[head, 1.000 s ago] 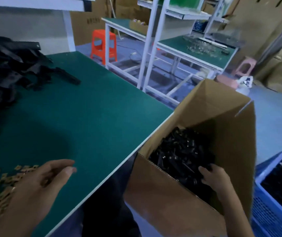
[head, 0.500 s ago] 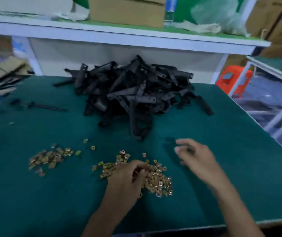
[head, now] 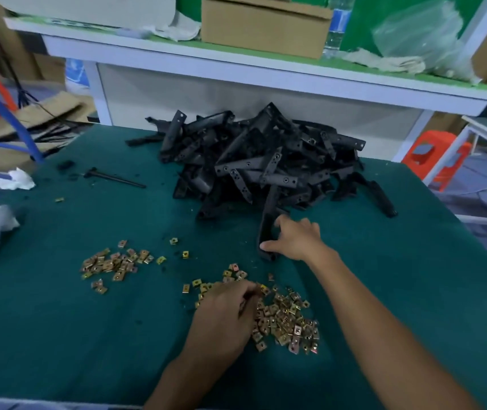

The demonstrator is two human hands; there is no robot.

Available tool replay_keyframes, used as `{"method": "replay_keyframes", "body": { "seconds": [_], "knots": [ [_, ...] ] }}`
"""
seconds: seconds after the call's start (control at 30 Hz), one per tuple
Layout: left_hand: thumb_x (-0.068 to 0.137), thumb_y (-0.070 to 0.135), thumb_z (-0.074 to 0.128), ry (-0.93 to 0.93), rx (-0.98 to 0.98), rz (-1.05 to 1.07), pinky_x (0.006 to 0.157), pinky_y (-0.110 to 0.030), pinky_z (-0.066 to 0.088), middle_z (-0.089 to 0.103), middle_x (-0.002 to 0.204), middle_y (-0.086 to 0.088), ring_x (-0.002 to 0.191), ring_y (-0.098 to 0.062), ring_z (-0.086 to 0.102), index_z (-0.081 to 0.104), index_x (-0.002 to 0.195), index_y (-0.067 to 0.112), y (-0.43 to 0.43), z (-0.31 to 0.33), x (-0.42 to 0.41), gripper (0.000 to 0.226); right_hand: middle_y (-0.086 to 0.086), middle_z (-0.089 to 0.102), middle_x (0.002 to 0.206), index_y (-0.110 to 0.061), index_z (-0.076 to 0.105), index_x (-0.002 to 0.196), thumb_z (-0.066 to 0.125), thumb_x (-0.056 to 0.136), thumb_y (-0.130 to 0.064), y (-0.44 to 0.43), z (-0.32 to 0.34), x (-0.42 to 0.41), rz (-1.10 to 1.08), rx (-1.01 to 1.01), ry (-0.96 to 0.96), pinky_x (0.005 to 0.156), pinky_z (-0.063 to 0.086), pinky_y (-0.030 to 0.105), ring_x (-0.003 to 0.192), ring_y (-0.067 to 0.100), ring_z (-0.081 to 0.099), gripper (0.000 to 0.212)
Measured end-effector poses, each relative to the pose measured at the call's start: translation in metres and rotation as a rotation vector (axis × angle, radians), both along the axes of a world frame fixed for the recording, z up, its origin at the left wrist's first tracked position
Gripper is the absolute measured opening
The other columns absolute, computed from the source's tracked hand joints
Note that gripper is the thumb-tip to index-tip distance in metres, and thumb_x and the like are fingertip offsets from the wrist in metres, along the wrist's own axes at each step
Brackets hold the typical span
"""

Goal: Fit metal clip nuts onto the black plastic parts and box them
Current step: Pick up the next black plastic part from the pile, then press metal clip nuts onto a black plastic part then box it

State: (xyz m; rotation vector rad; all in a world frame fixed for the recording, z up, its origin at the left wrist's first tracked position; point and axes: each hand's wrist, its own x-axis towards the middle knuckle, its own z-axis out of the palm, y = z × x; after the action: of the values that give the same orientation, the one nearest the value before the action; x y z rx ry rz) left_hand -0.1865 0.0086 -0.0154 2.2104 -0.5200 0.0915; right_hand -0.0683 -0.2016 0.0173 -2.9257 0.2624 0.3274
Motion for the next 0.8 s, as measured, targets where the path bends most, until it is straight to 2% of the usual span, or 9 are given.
{"method": "replay_keyframes", "body": {
  "seconds": [0.07, 0.17, 0.2, 0.27, 0.4, 0.5, 0.57, 0.67, 0.8],
  "knots": [
    [0.102, 0.030, 0.050, -0.091, 0.130, -0.013, 0.088, -0.027, 0.041, 0.065, 0.107, 0.013, 0.102, -0.008, 0.050, 0.066, 0.110, 0.027, -0.011, -0.002, 0.012, 0.018, 0.000, 0.062, 0.111, -0.024, 0.055, 0.121, 0.064, 0.081, -0.074, -0.005, -0.001, -0.008, -0.010, 0.020, 0.057, 0.087, 0.031, 0.041, 0.118, 0.031, 0.051, 0.064],
    [0.105, 0.032, 0.040, -0.159, 0.362, -0.026, 0.096, -0.034, 0.038, 0.057, 0.122, 0.002, 0.114, -0.022, 0.047, 0.058, 0.129, 0.026, -0.032, -0.007, 0.032, 0.031, -0.002, 0.069, 0.105, -0.020, 0.066, 0.104, 0.080, 0.078, -0.057, -0.013, -0.007, -0.021, -0.130, 0.428, 0.078, 0.089, 0.049, 0.036, 0.101, 0.020, 0.064, 0.047],
    [0.105, 0.032, 0.039, -0.160, 0.420, -0.028, 0.098, -0.035, 0.037, 0.054, 0.125, -0.001, 0.116, -0.024, 0.045, 0.054, 0.135, 0.025, -0.039, -0.010, 0.037, 0.034, -0.002, 0.069, 0.096, -0.017, 0.066, 0.093, 0.084, 0.079, -0.047, -0.016, -0.010, -0.027, -0.175, 0.562, 0.047, 0.080, 0.053, 0.028, 0.090, 0.015, 0.065, 0.037],
    [0.104, 0.031, 0.042, -0.150, 0.480, -0.027, 0.099, -0.036, 0.038, 0.055, 0.124, -0.003, 0.116, -0.026, 0.045, 0.057, 0.133, 0.024, -0.049, -0.014, 0.043, 0.034, -0.002, 0.062, 0.080, -0.015, 0.057, 0.078, 0.084, 0.082, -0.037, -0.022, -0.013, -0.041, -0.261, 0.681, -0.049, 0.058, 0.044, 0.023, 0.073, 0.012, 0.057, 0.035],
    [0.102, 0.026, 0.049, -0.146, 0.446, -0.034, 0.095, -0.035, 0.040, 0.061, 0.116, -0.002, 0.110, -0.023, 0.050, 0.067, 0.117, 0.021, -0.057, -0.016, 0.048, 0.025, 0.004, 0.067, 0.094, -0.013, 0.058, 0.086, 0.080, 0.086, -0.035, -0.035, -0.019, -0.073, -0.497, 0.938, -0.242, 0.057, 0.051, 0.028, 0.084, 0.015, 0.064, 0.031],
    [0.101, 0.028, 0.050, -0.134, 0.373, -0.041, 0.092, -0.032, 0.041, 0.062, 0.111, 0.001, 0.106, -0.020, 0.051, 0.067, 0.110, 0.022, -0.056, -0.014, 0.049, 0.021, 0.008, 0.075, 0.094, -0.007, 0.064, 0.094, 0.085, 0.081, -0.030, -0.032, -0.024, -0.097, -0.621, 1.188, -0.393, 0.072, 0.057, 0.032, 0.087, 0.018, 0.071, 0.034],
    [0.100, 0.028, 0.050, -0.125, 0.335, -0.035, 0.090, -0.030, 0.041, 0.062, 0.109, 0.003, 0.104, -0.017, 0.051, 0.065, 0.108, 0.023, -0.056, -0.014, 0.050, 0.018, 0.009, 0.077, 0.097, -0.007, 0.064, 0.097, 0.085, 0.077, -0.025, -0.027, -0.029, -0.108, -0.642, 1.385, -0.460, 0.081, 0.055, 0.035, 0.091, 0.021, 0.073, 0.035],
    [0.100, 0.031, 0.051, -0.125, 0.322, -0.021, 0.090, -0.030, 0.040, 0.062, 0.111, 0.004, 0.106, -0.017, 0.053, 0.063, 0.114, 0.024, -0.056, -0.014, 0.049, 0.019, 0.010, 0.075, 0.103, -0.011, 0.063, 0.100, 0.080, 0.076, -0.018, -0.020, -0.031, -0.114, -0.652, 1.717, -0.500, 0.076, 0.054, 0.033, 0.087, 0.018, 0.074, 0.031],
    [0.101, 0.031, 0.052, -0.108, 0.323, -0.035, 0.088, -0.027, 0.037, 0.059, 0.112, 0.005, 0.107, -0.015, 0.050, 0.062, 0.113, 0.026, -0.055, -0.012, 0.050, 0.016, 0.010, 0.070, 0.119, -0.012, 0.067, 0.120, 0.069, 0.085, -0.019, -0.014, -0.034, -0.118, -0.654, 2.017, -0.531, 0.084, 0.049, 0.034, 0.104, 0.020, 0.067, 0.036]
  ]
}}
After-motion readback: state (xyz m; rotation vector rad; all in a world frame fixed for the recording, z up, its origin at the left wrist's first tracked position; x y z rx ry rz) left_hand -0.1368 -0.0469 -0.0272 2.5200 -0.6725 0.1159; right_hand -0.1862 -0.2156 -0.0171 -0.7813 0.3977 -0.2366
